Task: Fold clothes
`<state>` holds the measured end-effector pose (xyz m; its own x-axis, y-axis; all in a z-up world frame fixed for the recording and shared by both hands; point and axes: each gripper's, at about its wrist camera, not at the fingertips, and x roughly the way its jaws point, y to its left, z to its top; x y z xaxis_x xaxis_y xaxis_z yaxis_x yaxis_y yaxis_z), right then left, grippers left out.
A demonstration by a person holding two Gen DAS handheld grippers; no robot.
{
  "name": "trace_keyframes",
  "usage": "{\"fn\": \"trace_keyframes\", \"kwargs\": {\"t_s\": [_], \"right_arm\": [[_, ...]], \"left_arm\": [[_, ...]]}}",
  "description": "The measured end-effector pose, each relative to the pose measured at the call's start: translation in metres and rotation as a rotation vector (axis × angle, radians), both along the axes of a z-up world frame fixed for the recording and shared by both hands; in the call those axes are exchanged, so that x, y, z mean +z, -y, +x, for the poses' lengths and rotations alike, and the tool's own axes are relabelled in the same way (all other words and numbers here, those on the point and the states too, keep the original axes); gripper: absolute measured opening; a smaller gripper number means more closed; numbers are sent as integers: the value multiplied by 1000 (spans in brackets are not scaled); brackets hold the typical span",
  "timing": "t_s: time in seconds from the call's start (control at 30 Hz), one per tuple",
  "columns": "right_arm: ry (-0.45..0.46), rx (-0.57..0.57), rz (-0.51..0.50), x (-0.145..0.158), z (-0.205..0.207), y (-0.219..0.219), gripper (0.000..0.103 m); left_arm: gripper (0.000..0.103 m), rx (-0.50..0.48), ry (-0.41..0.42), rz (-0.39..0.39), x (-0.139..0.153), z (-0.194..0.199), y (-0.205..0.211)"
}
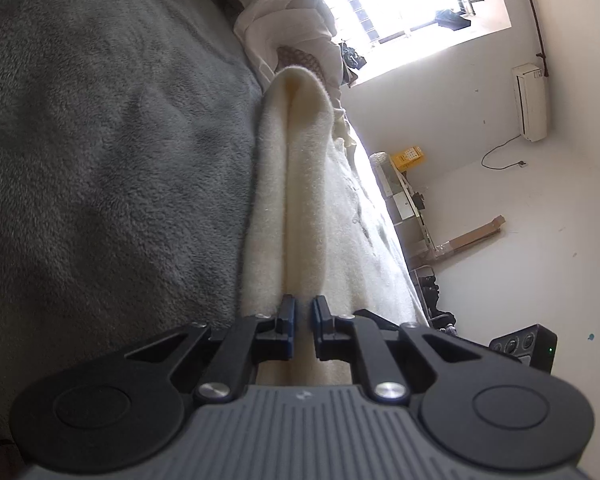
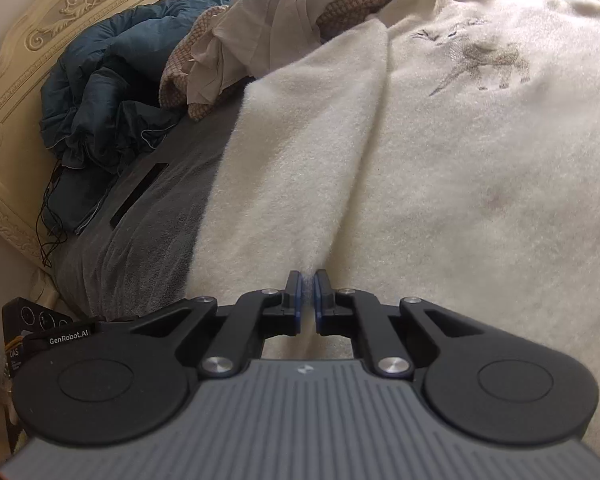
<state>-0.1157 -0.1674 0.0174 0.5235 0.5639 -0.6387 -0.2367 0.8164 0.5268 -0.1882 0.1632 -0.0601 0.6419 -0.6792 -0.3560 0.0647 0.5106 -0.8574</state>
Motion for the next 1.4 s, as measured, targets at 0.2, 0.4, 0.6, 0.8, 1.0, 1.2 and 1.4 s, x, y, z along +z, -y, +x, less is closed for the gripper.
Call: {"fn": "trace_keyframes", "kwargs": {"t_s": [0.2,0.4,0.6,0.8,1.0,1.2,1.4], "right_arm": [[-27,-21,35,-3,-4,6,15],[230,-23,-22,39,-18,6,27],[370,65,-160,21,6,-39,27],[368,221,-290,23,26,-67,24],[367,258,-319,28,109,-116,18],[215,220,-211,3,191,-134,7],[237,131,-145,26,204,-120,8]], "left_arm": [[15,10,55,138,21,-13,-4],[47,-41,329,336,81,-29,21],[45,-146,257,400,52,-15,68],[41,-134,249,285,28,-20,46],[41,-150,271,251,19,-20,41],[41,-167,281,227,14,-17,38],[41,-198,279,201,10,-15,33]]}}
